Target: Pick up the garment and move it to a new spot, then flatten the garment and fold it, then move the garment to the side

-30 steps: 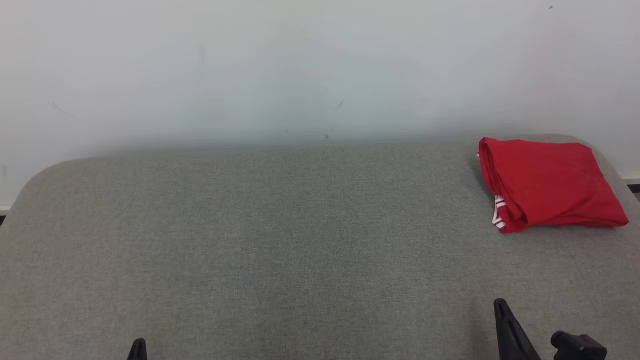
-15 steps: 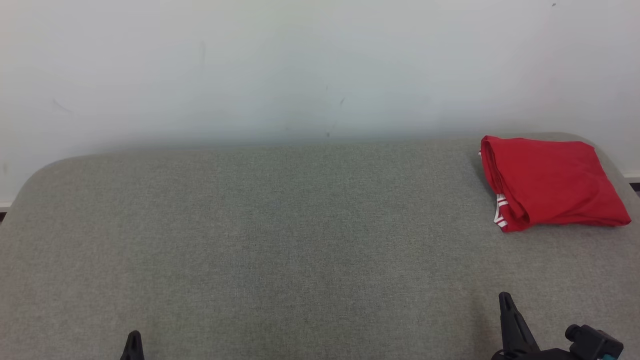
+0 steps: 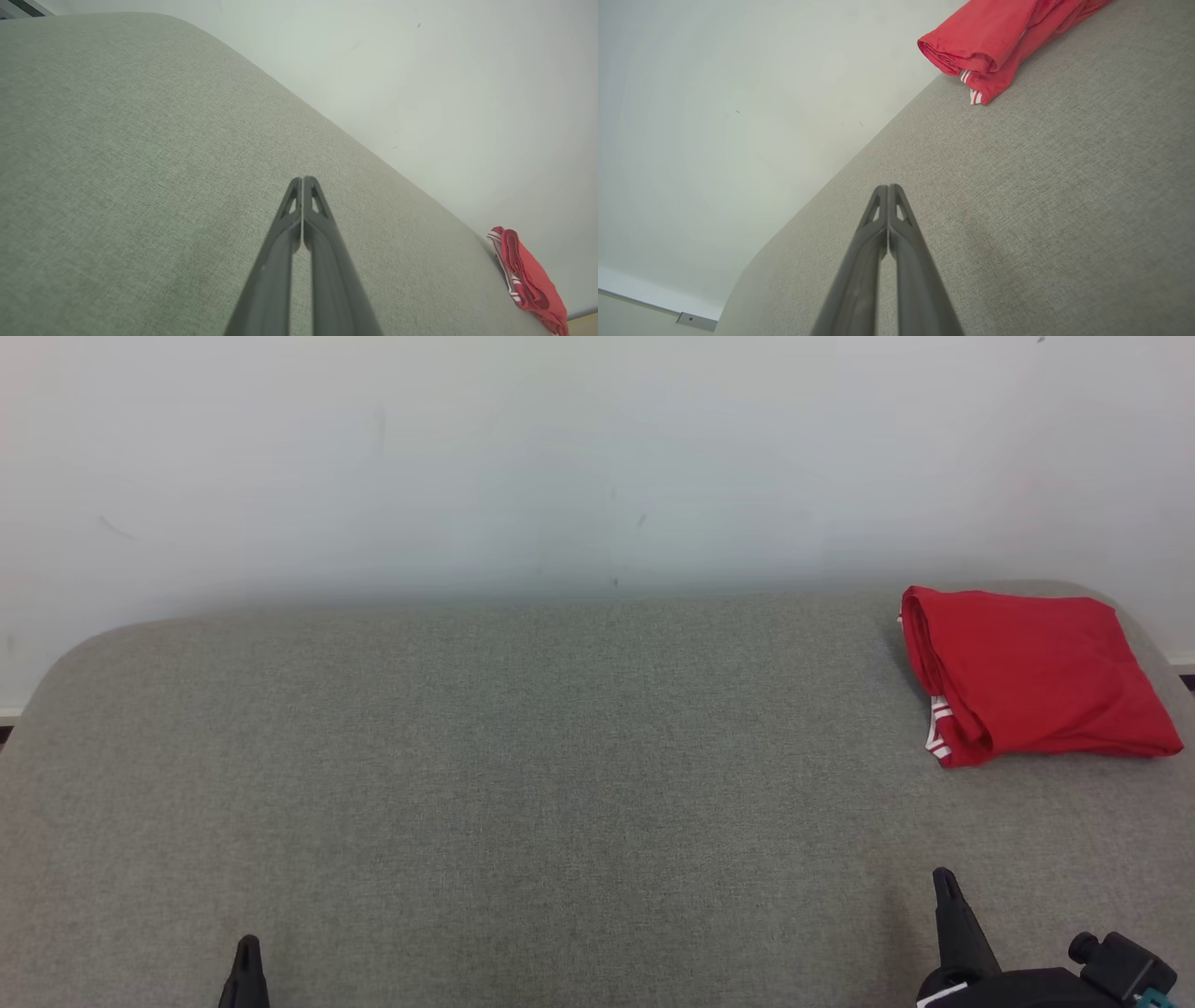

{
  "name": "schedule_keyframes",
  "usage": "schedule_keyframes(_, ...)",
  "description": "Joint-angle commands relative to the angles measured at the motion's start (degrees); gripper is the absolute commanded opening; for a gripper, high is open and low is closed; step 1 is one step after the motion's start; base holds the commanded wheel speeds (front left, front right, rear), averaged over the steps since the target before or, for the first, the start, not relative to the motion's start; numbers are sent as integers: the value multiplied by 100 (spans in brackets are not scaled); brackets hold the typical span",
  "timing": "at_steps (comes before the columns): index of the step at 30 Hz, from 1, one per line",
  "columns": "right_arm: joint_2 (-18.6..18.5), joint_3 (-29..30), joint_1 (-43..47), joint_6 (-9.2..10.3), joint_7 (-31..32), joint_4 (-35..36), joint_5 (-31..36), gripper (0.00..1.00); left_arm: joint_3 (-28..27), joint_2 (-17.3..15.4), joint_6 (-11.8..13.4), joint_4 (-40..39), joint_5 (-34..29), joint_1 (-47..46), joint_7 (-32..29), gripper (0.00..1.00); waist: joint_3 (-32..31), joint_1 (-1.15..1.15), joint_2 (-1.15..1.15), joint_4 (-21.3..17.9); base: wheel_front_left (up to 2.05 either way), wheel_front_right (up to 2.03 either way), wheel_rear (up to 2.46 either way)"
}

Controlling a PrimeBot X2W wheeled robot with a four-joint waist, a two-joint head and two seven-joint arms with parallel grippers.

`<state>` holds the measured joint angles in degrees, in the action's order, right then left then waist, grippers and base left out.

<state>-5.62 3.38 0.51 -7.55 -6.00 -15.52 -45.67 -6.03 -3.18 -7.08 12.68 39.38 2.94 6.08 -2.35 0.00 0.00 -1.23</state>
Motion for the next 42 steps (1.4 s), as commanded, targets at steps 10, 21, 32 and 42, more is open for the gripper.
schedule_keyframes(10,47,71,-226,4,209,107,-809,0,-18,-7,-25,-29,910,-277,-208,0,28,0,0,14,0,0,0)
schedule_keyframes(21,90,118,-316,5,405,120,-1517,0,-27,0,-31,-2,1717,-403,-404,0,59,0,0,29,0,0,0)
schedule_keyframes(32,132,160,-392,6,581,127,-2158,0,-35,7,-37,26,2438,-514,-579,0,90,0,0,44,0,0,0)
schedule_keyframes(42,162,195,-457,7,722,135,-2676,0,-39,13,-43,50,3048,-613,-725,0,118,0,0,57,0,0,0)
